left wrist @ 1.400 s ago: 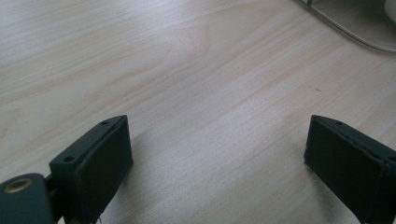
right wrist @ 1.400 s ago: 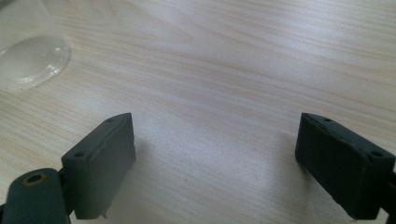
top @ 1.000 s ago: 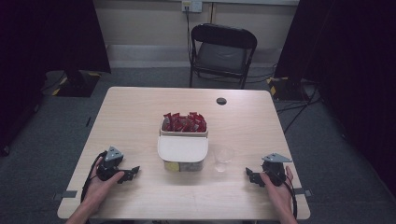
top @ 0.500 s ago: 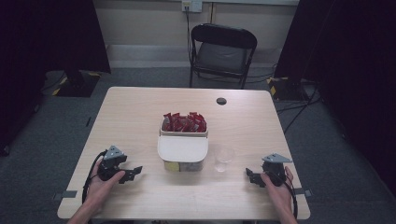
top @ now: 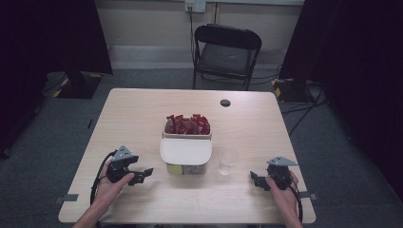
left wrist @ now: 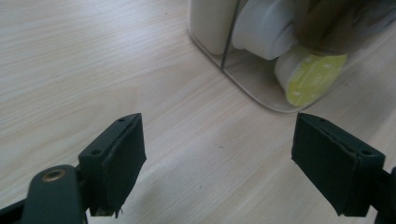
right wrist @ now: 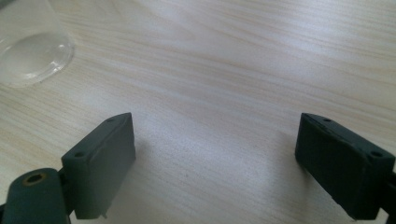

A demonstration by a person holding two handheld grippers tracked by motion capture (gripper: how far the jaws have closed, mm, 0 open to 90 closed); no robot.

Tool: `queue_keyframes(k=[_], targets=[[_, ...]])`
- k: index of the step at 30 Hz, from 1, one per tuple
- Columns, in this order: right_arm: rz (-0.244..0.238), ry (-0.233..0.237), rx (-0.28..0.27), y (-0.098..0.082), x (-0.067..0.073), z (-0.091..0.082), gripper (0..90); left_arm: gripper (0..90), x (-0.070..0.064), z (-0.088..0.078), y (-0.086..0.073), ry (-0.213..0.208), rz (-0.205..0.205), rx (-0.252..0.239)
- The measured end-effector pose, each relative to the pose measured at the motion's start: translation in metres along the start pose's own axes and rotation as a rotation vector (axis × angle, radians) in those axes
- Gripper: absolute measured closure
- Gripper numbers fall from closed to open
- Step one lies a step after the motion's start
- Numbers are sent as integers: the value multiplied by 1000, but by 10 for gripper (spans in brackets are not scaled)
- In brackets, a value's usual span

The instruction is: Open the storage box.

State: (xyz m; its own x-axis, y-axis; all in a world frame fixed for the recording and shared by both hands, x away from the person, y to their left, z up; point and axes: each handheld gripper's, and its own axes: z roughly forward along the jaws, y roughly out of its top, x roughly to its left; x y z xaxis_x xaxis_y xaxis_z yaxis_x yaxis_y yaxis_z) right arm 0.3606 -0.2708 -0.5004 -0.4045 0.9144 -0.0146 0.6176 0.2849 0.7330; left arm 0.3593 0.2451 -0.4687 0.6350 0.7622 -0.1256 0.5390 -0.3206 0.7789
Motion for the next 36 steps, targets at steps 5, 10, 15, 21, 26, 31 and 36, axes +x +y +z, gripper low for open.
queue_keyframes(k=[5, 10, 15, 21, 26, 31, 36], targets=[[0, -1, 0, 0, 0, 0, 115, 169, -5, 0, 5, -22, 13, -4], [0, -1, 0, 0, 0, 0, 115, 173, -14, 5, 13, -37, 28, -4], [0, -1, 0, 0, 0, 0, 115, 170, -20, 8, 21, -48, 38, -9], [0, -1, 0, 0, 0, 0, 115, 164, -27, 15, 30, -85, 55, -32], [0, -1, 0, 0, 0, 0, 115, 164, -29, 19, 32, -90, 41, -35], [1, -1, 0, 0, 0, 0, 115, 159, -29, 21, 40, -105, 38, -35], [0, 0, 0, 0, 0, 0, 115, 158, -31, 21, 41, -110, 38, -42]])
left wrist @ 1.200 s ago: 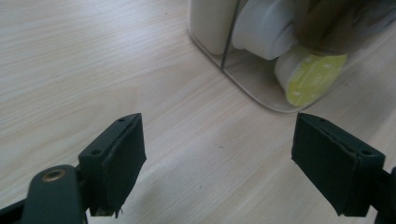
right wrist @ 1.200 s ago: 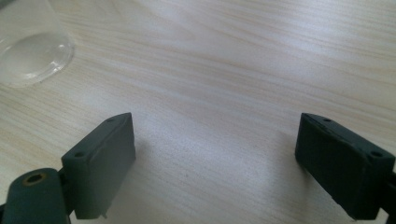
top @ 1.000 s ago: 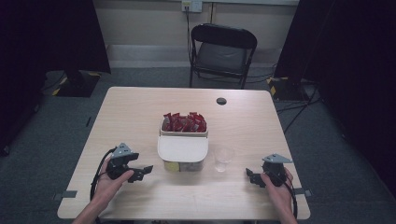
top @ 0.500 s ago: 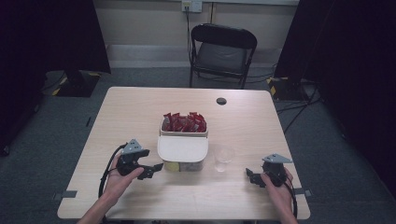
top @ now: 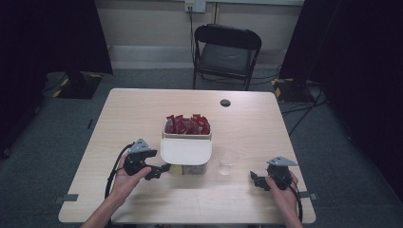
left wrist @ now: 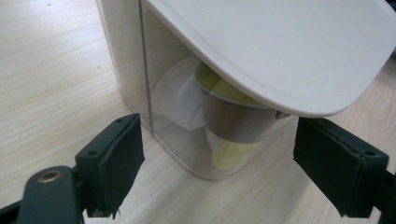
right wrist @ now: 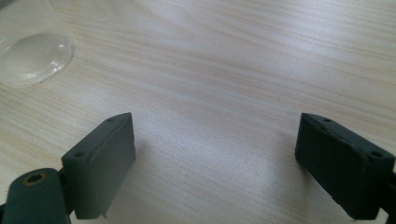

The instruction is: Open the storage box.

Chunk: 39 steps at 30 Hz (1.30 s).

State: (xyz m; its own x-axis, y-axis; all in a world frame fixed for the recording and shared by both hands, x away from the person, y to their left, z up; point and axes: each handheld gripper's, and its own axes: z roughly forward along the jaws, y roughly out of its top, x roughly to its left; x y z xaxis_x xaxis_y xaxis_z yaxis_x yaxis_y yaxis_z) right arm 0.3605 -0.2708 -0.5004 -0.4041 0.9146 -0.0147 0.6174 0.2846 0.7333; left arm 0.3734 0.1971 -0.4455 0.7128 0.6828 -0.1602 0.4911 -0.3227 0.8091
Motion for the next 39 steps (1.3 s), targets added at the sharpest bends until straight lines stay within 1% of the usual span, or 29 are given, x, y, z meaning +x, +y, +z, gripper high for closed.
queue_keyframes(k=[2, 3, 4, 7, 8, 12, 14, 15, 18, 22, 23, 24, 25, 27, 33, 34, 35, 36, 37, 39], targets=[[0, 0, 0, 0, 0, 0, 115, 155, 0, -1, 1, -14, -7, -26], [0, 0, 0, 0, 0, 0, 116, 157, 0, -2, 2, -15, -1, -27], [0, 2, 1, 0, 0, 0, 116, 157, -1, -2, 3, -11, -2, -29], [0, 2, 1, 0, 0, 0, 116, 157, -2, -4, 5, -16, -2, -34], [0, 2, 0, 0, 0, 0, 116, 158, -2, -4, 5, -18, -7, -40], [0, 2, 1, 0, 0, 0, 116, 164, -3, -3, 6, -21, -10, -34], [0, 2, 1, 0, 0, 0, 116, 166, -3, -4, 6, -18, -7, -22], [0, 2, 0, 0, 0, 0, 116, 166, -3, -3, 7, -21, -11, -28], [0, 2, 1, 0, 0, 0, 116, 165, -4, -3, 9, -24, -2, -19], [0, 2, 0, 0, 0, 0, 116, 159, -4, -5, 14, -37, 0, -28], [0, 2, 1, 0, 0, 0, 116, 159, -4, -6, 15, -36, 4, -22], [0, 2, 1, 0, 0, 0, 116, 158, -4, -6, 16, -46, -5, -29], [0, 2, 1, 0, 0, 0, 116, 158, -3, -7, 17, -45, 3, -29], [0, 2, 1, 0, 0, 0, 116, 157, -3, -7, 19, -53, -6, -39], [-2, 4, 0, 0, 0, 0, 116, 156, -2, -10, 22, -54, -3, -43], [-2, 3, 1, 0, 0, 0, 116, 156, -2, -10, 23, -55, -10, -48], [-2, 4, 1, 0, 0, 0, 116, 156, -1, -11, 24, -55, -1, -44], [-2, 4, 1, 0, 0, 0, 116, 156, -2, -11, 24, -54, -5, -47], [-2, 4, 1, 0, 0, 0, 116, 156, -2, -11, 25, -53, -1, -41], [-2, 4, 1, 0, 0, 0, 116, 156, -2, -12, 27, -35, 9, -30]])
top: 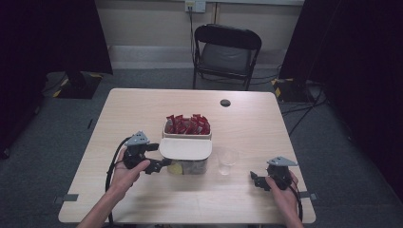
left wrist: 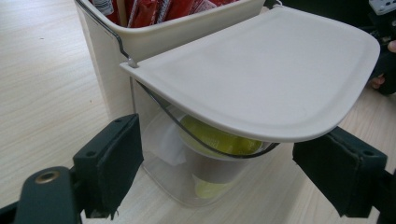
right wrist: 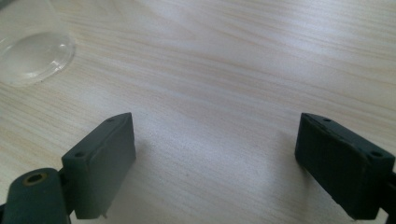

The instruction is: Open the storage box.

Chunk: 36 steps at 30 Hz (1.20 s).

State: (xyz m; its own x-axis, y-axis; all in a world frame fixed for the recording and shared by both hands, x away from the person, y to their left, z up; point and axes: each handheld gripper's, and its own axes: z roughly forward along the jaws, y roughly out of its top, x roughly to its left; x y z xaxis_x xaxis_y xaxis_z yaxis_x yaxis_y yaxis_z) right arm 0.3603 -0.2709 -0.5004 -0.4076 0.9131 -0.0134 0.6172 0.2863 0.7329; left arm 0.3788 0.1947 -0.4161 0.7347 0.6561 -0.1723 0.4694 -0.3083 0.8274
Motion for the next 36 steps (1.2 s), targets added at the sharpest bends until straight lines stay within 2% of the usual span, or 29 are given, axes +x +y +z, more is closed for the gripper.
queue_keyframes(k=[4, 6, 14, 18, 23, 26, 28, 36], targets=[[0, 0, 0, 0, 0, 0, 116, 155, 1, 0, 2, -2, -7, -12], [0, 0, 0, 0, 0, 0, 116, 155, 1, 0, 4, 1, -8, 0], [0, 0, 0, 0, 0, 0, 116, 156, 3, 0, 6, -17, -14, -12], [0, 0, 0, 0, 0, 0, 116, 156, 3, -1, 9, -13, -13, -1], [0, 0, 0, 0, 0, 0, 116, 163, 3, -3, 14, -14, -24, -25], [0, 0, 0, 0, 0, 0, 116, 164, 2, -4, 17, -6, -5, -22], [0, 0, 0, 0, 0, 0, 116, 162, 4, -4, 18, -20, -19, -34], [0, 0, 0, 0, 0, 0, 116, 165, 7, -7, 25, -9, -29, -61]])
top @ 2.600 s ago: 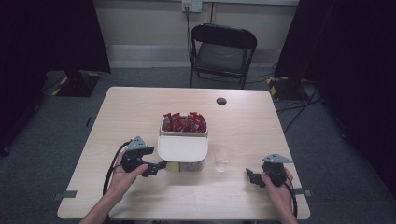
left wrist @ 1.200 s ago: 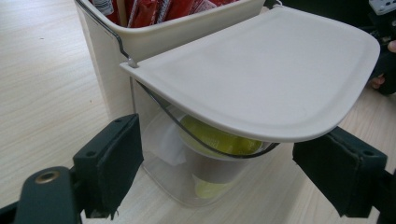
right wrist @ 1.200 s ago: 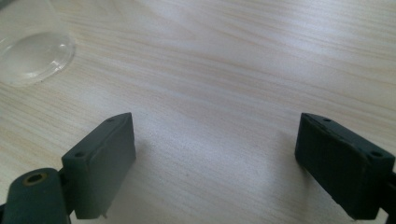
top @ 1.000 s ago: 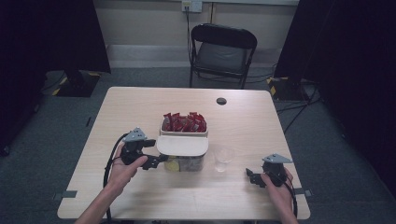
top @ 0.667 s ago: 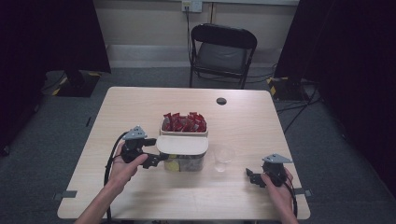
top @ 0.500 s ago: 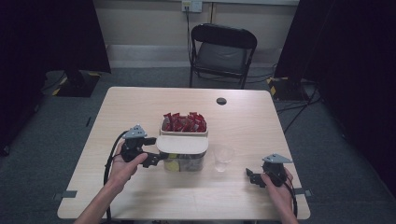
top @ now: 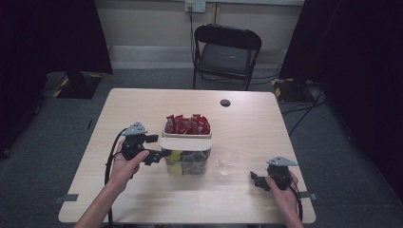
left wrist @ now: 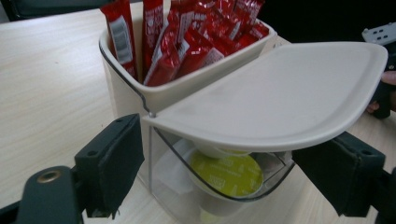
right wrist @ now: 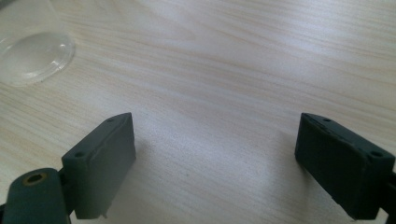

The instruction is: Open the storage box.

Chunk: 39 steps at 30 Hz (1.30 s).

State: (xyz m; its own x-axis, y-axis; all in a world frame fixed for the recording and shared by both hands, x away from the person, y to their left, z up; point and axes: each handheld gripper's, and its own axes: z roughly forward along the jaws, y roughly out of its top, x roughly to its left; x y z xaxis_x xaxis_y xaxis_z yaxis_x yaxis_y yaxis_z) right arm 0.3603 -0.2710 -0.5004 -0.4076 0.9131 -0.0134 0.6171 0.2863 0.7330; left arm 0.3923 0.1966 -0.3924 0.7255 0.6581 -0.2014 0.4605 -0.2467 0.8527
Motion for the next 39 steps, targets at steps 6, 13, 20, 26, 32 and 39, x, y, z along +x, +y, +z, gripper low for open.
queue_keyframes(k=[6, 13, 20, 26, 32, 39], targets=[[0, 0, 0, 0, 0, 0, 116, 164, 2, 1, 4, -13, -11, -3], [0, 0, 0, 0, 0, 0, 116, 165, 4, 3, 7, -21, -18, 2], [0, 0, 0, 0, 0, 0, 116, 161, 11, 4, 14, -26, -27, -13], [0, 0, 0, 0, 0, 0, 116, 161, 15, 6, 15, -36, -54, -25], [0, 0, 0, 0, 0, 0, 116, 163, 14, 6, 21, -31, -42, -20], [-2, 0, 0, 0, 0, 0, 115, 159, 19, 7, 25, -44, -39, -31]])
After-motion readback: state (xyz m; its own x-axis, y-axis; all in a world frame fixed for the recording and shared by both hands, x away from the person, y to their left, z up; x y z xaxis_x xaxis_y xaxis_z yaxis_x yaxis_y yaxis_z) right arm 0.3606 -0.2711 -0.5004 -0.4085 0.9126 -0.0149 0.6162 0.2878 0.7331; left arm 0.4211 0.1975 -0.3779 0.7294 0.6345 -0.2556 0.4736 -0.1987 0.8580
